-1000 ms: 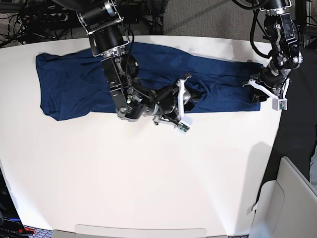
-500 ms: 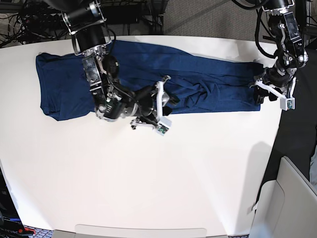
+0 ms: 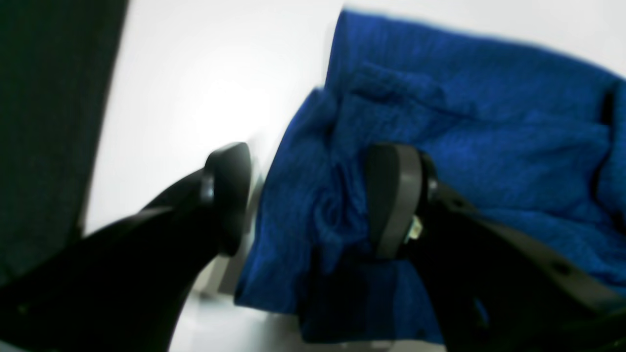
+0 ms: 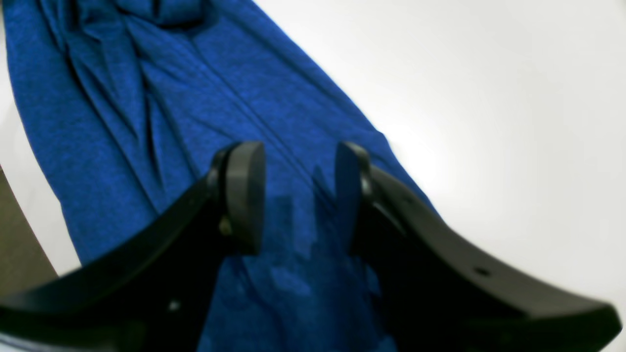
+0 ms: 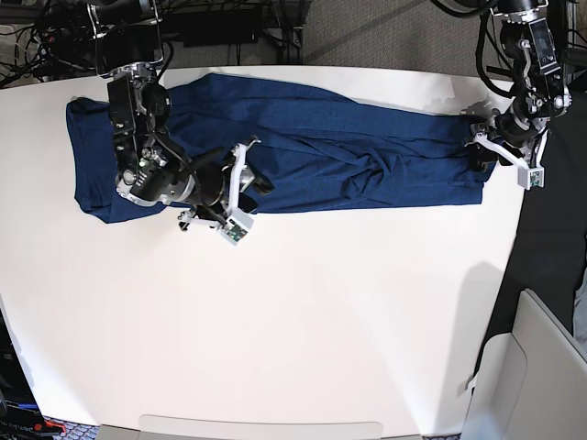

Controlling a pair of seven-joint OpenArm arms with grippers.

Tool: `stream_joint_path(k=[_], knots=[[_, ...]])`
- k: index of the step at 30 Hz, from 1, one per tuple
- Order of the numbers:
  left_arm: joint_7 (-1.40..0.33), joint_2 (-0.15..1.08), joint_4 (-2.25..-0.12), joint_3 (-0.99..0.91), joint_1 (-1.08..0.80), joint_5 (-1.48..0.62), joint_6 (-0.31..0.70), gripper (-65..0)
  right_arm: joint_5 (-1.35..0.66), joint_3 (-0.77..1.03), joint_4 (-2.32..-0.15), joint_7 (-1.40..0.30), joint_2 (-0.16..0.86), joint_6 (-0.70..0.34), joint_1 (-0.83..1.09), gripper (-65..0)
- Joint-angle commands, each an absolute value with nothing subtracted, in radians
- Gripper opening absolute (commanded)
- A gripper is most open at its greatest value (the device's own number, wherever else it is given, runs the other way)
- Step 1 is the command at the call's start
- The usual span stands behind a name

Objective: Fold the T-shirt properly
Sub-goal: 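Release the sleeve and move the right gripper back to the shirt edge, then grasp the shirt end with the left gripper and fold it toward the right gripper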

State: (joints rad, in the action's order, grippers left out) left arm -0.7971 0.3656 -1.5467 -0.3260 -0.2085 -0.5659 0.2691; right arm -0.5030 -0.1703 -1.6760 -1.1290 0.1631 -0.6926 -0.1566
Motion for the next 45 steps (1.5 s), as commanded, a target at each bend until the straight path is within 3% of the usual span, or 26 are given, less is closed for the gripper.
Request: stream_joint_path(k=[1, 9, 15, 18, 23, 33, 37, 45], knots=[[-0.780, 0.380, -1.561, -0.328, -0.200, -0.576, 0.278, -28.6, -0.521, -0.153, -1.699, -1.112, 0.177, -0.698, -0.165, -40.7], [-0.894, 0.320, -1.512, -0.334, -0.168, -0.578, 0.444, -29.1, -0.521, -0.097, -1.755, -1.115, 0.219, -0.698, -0.134, -40.8], [-0.895, 0.288, -1.504, -0.326, -0.166, -0.587, 0.450, -32.0, -0.521, -0.084, -1.755, -1.113, 0.228, -0.698, -0.120, -40.8], [-0.895, 0.285, -1.504, -0.326, -0.166, -0.654, 0.450, -40.7, -0.521, -0.067, -1.755, -1.113, 0.226, -0.698, -0.120, -40.8], [-0.895, 0.289, -1.509, -0.332, -0.166, -0.727, 0.450, -64.5, -0.521, -0.025, -1.755, -1.115, 0.226, -0.698, -0.113, -40.8], [-0.895, 0.271, -1.745, -0.328, -0.168, -0.727, 0.450, -64.9, -0.521, 0.134, -1.771, -1.116, 0.259, -0.698, -0.038, -40.8], [-0.909, 0.205, -1.860, -0.325, -0.170, -0.728, 0.450, -64.9, -0.521, 0.177, -1.782, -1.116, 0.268, -0.698, -0.013, -40.8], [-1.130, 0.025, -1.965, -0.325, -0.120, -0.728, 0.450, -64.9, -0.521, 0.254, -1.782, -1.116, 0.289, -0.698, 0.008, -40.8]])
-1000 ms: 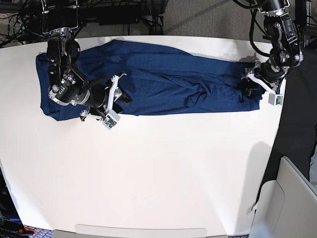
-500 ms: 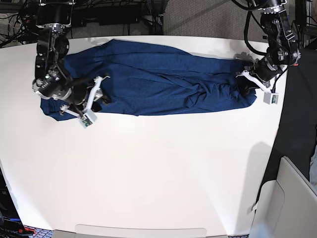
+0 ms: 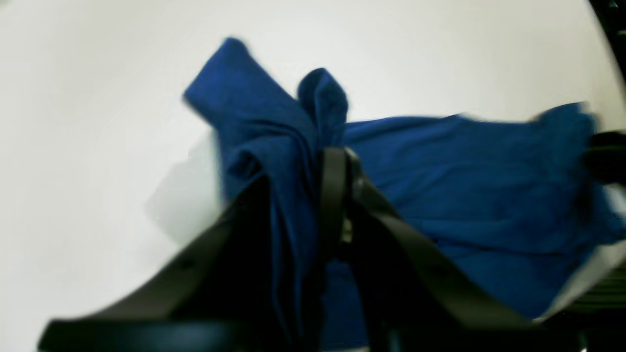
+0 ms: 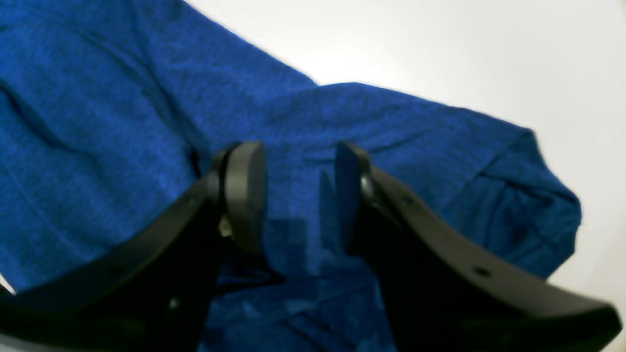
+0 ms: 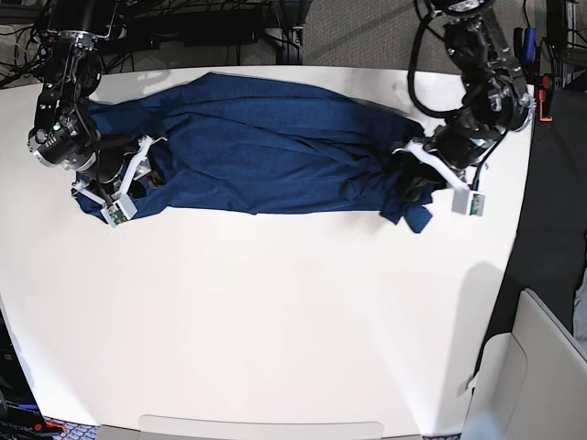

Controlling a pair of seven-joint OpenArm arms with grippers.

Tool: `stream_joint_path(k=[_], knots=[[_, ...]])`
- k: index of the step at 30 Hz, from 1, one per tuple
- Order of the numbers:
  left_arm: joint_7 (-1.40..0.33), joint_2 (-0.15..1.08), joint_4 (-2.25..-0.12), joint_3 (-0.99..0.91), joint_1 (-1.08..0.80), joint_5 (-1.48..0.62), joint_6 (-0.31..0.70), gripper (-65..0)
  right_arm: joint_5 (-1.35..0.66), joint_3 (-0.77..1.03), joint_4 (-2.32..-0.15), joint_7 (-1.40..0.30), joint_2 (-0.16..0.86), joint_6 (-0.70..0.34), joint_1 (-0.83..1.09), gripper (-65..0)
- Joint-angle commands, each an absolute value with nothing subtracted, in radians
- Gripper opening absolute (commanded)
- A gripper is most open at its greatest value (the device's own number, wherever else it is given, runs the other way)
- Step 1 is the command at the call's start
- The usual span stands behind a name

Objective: Fold the T-shirt properly
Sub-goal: 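Grasp the shirt end with the left gripper and fold it toward the right gripper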

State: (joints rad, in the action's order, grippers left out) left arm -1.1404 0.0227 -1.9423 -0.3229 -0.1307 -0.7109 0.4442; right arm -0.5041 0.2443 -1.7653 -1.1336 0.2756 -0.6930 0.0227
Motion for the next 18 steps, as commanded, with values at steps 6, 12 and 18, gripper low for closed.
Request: stream_joint_path(k=[6, 12, 18], knots=[[-1.182, -0.062, -1.965, -0.245, -0.071, -0.728, 0.450, -64.9, -0.521, 0.268, -1.782, -1.113, 0.305, -0.698, 0.019, -40.8], [-1.178, -0.077, -1.965, -0.045, -0.068, -0.728, 0.450, -64.9, -0.521, 0.269, -1.784, -1.112, 0.306, -0.698, 0.019, -40.8], [-1.176, -0.090, -1.963, 0.108, -0.065, -0.727, 0.449, -64.9, -0.521, 0.269, -1.784, -1.110, 0.326, -0.698, 0.016, -40.8]])
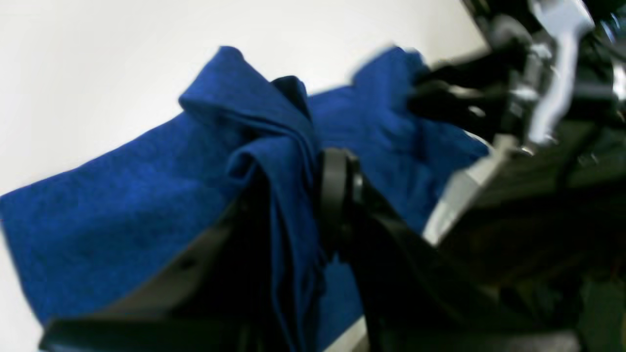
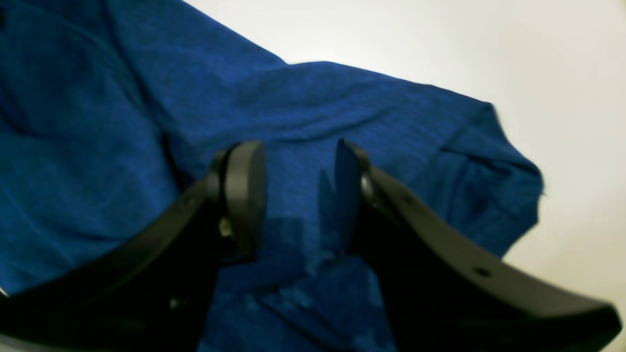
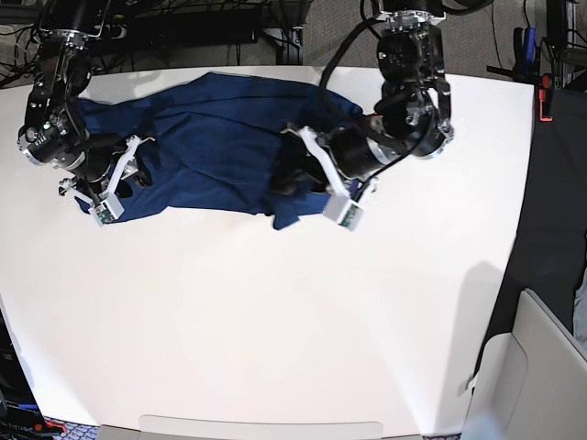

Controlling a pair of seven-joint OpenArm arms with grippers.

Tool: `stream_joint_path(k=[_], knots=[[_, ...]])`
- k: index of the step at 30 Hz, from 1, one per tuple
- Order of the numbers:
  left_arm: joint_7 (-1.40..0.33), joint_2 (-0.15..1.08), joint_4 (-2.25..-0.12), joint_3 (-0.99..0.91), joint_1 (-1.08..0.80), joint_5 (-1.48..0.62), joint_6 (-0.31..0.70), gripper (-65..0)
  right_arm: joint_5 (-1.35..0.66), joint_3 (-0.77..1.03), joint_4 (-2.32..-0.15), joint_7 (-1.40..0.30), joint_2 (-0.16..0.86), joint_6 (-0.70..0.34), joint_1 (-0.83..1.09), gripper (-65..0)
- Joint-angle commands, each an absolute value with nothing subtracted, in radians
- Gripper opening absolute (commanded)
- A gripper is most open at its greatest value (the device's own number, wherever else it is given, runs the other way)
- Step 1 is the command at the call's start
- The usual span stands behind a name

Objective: Fold the T-shirt properly
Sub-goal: 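Grasp the shirt end with the left gripper and fold it toward the right gripper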

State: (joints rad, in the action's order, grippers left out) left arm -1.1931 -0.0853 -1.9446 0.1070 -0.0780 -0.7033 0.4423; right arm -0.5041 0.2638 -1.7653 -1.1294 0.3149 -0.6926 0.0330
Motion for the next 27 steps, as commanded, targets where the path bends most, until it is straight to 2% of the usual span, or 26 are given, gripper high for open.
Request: stream_joint_path(k=[1, 8, 15, 24, 27], knots=[[-1.176, -0.090, -1.962, 0.131, -0.065, -0.725, 0.449, -64.9, -0.521, 0.269, -1.784, -1.110, 0.326, -0.698, 0.015, -40.8], [-1.176, -0.090, -1.942, 0.266, -0.007, -0.720, 0.449, -64.9, -0.521, 0.269, -1.784, -1.110, 0.326, -0.698, 0.013, -40.8], [-1.176, -0.090, -1.876, 0.272, 0.048, -0.720, 0.449, -64.2, -0.521, 0.269, -1.814, -1.112, 0.325, -0.698, 0.019, -40.8], [-1.188, -0.082, -1.922, 0.269, 0.041, -0.725, 0.449, -39.0, -0.521, 0.269, -1.816, -1.110, 0.326, -0.698, 0.018, -40.8], [-1.188, -0.061, -1.936, 0.240, 0.039, -0.725, 0.449, -33.5, -0.521, 0.269, -1.816, -1.110, 0.326, -0.698, 0.013, -40.8]])
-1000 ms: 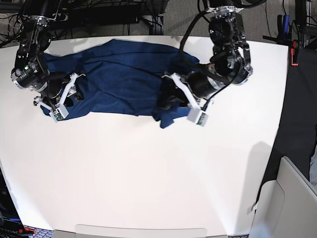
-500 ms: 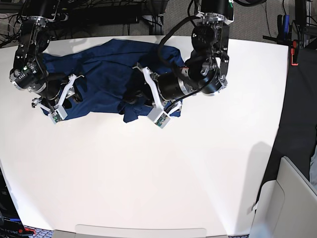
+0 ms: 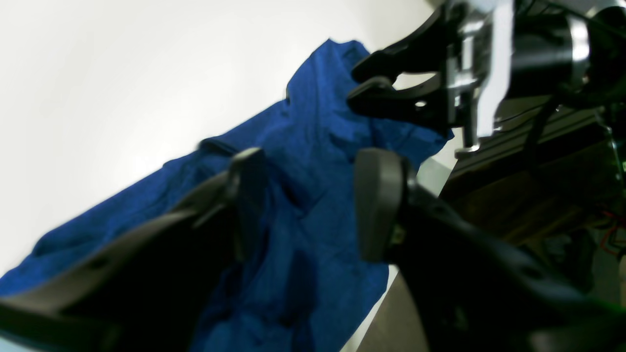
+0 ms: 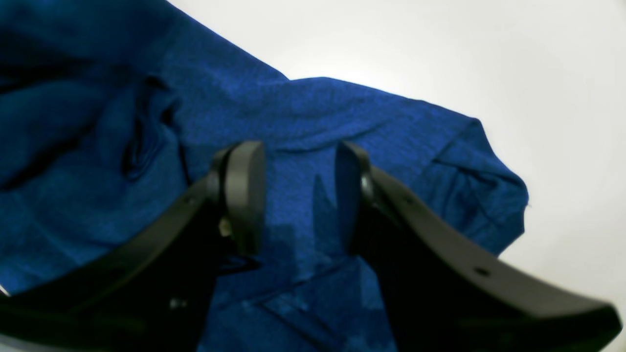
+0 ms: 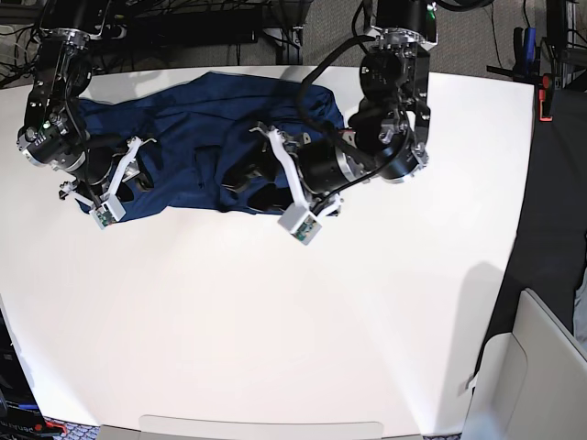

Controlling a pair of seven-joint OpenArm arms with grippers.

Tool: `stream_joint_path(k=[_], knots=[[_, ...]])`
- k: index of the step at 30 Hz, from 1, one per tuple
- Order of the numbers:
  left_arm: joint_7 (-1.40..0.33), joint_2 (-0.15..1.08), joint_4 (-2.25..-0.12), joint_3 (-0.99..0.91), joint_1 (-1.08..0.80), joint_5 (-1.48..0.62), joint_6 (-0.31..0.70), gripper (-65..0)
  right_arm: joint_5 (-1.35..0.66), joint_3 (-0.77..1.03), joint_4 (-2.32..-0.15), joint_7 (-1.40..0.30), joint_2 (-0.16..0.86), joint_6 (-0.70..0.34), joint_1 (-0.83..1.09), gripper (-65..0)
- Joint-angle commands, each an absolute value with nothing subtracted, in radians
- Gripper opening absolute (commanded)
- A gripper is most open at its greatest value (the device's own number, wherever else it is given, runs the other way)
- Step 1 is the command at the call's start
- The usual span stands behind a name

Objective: Fold the T-shirt properly
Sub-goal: 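Grasp the shirt end with the left gripper and fold it toward the right gripper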

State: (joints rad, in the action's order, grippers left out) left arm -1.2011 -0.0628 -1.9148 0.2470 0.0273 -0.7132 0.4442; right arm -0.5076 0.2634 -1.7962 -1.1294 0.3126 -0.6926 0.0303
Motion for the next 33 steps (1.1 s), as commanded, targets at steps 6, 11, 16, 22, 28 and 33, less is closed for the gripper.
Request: stream_joint_path(k=[6, 11, 16, 22, 28, 33], knots=[[-1.188, 0.012, -1.934, 0.031, 0.022, -0.725, 0.449, -32.0, -0.521, 0.269, -1.816, -1.110, 0.326, -0.698, 0.018, -40.8], [-1.181, 0.111, -1.876, -0.004, -0.038, -0.720, 0.446, -32.0, -0.521, 0.297, -1.816, -1.110, 0.321, -0.698, 0.021, -40.8], [-1.182, 0.116, -1.830, 0.001, -0.077, -0.728, 0.446, -32.0, -0.521, 0.285, -1.816, -1.115, 0.305, -0.698, 0.005, -40.8], [-1.179, 0.104, -1.896, 0.150, -0.076, -0.728, 0.449, -32.0, -0.521, 0.286, -1.816, -1.116, 0.295, -0.698, 0.005, -40.8], [-1.176, 0.101, -1.896, 0.318, -0.054, -0.725, 0.449, -32.0, -0.521, 0.292, -1.817, -1.116, 0.302, -0.698, 0.019, -40.8], [-1.129, 0.099, -1.802, 0.355, -0.024, -0.723, 0.449, -32.0, -0.521, 0.329, -1.868, -1.115, 0.302, -0.698, 0.050, -40.8]])
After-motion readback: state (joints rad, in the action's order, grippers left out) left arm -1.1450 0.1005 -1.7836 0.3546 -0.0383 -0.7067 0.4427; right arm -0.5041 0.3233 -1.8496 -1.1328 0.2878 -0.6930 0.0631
